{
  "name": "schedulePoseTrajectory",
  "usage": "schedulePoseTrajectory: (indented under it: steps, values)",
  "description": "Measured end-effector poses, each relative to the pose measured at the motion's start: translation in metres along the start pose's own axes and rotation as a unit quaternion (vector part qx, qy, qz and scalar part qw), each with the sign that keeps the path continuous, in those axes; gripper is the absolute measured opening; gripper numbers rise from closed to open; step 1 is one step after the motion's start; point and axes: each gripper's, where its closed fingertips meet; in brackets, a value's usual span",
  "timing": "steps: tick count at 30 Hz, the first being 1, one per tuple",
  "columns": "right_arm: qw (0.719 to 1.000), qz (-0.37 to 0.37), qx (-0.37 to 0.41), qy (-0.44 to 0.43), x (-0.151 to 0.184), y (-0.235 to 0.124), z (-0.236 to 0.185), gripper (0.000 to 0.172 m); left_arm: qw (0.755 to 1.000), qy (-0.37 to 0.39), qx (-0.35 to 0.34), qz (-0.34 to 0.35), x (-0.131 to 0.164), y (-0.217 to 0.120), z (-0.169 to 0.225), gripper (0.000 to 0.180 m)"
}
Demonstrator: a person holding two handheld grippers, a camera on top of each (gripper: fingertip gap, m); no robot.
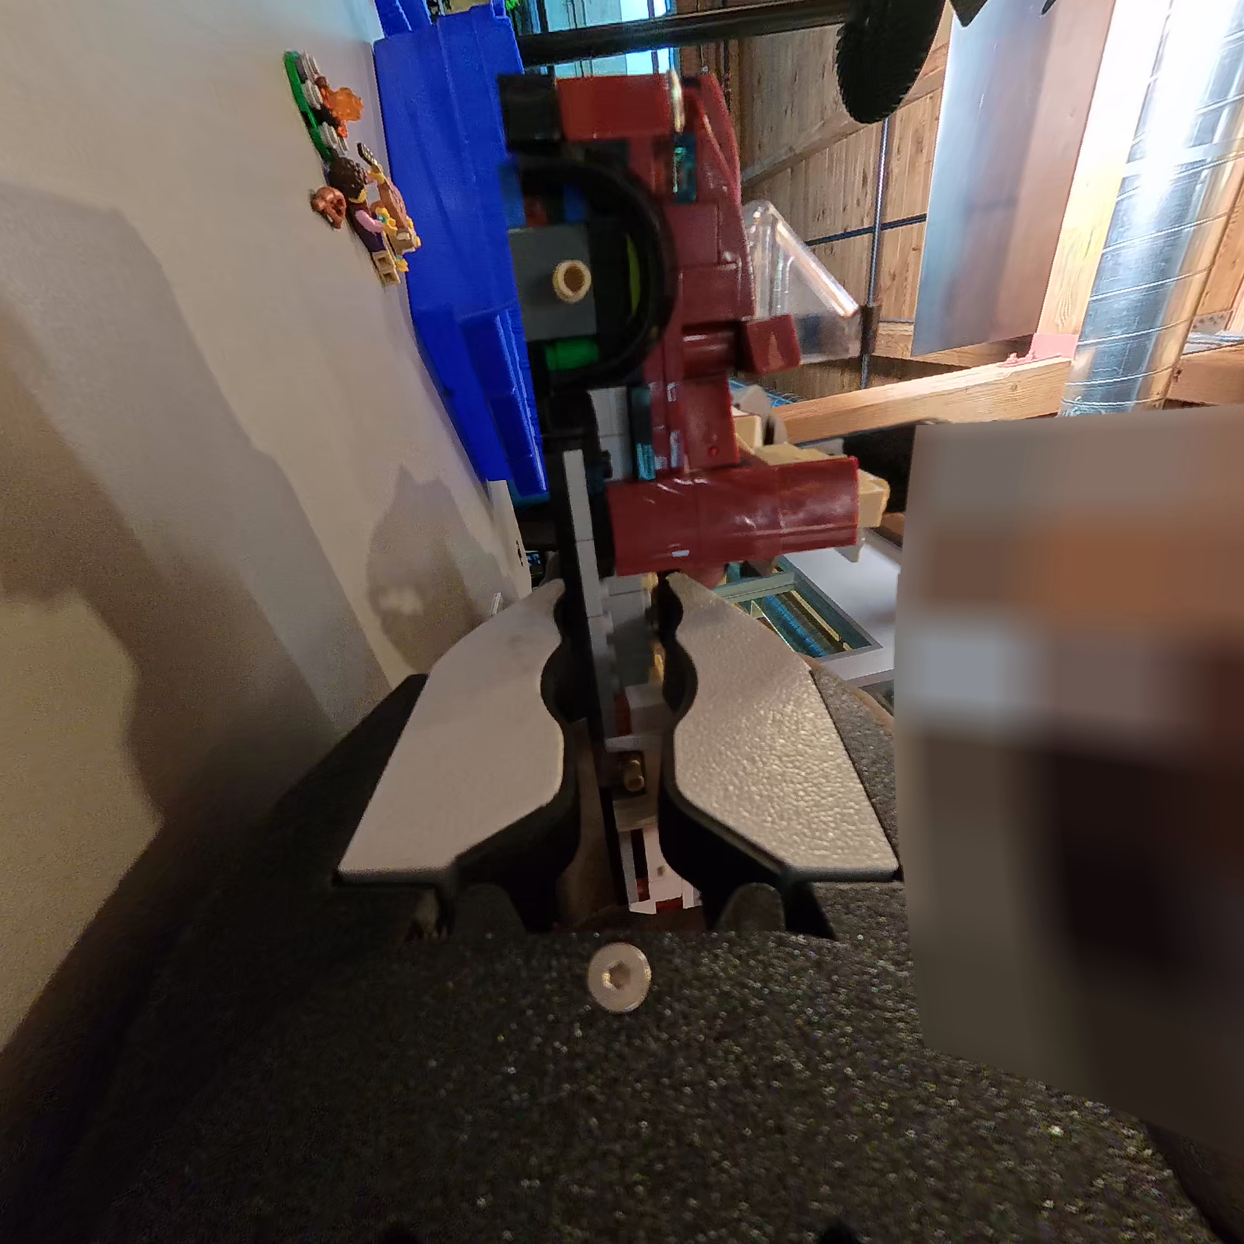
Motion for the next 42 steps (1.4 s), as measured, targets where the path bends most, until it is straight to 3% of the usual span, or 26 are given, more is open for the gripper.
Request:
schedulePoseTrajectory:
  steps: [3, 14, 42]
  values:
    - [0.999, -0.006, -0.004, -0.039, -0.014, 0.01, -0.011, 0.008, 1.0, -0.002, 0.007, 0.0, 0.0, 0.001, 0.002, 0.022]
    - [0.999, -0.037, -0.006, -0.039, -0.016, 0.027, -0.012, 0.008, 0.999, -0.011, 0.033, 0.002, 0.002, 0.002, 0.006, 0.022]
    - [0.999, -0.023, 0.03, -0.007, -0.018, 0.031, -0.006, 0.008, 0.999, -0.023, 0.039, 0.016, -0.001, 0.0, 0.006, 0.022]
Point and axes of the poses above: each gripper's, where its closed fingertips meet, y out along the fingers, x out of its underside, z = x × y across the jaws, and after that the axes turned 12 degrees about -z, right-handed
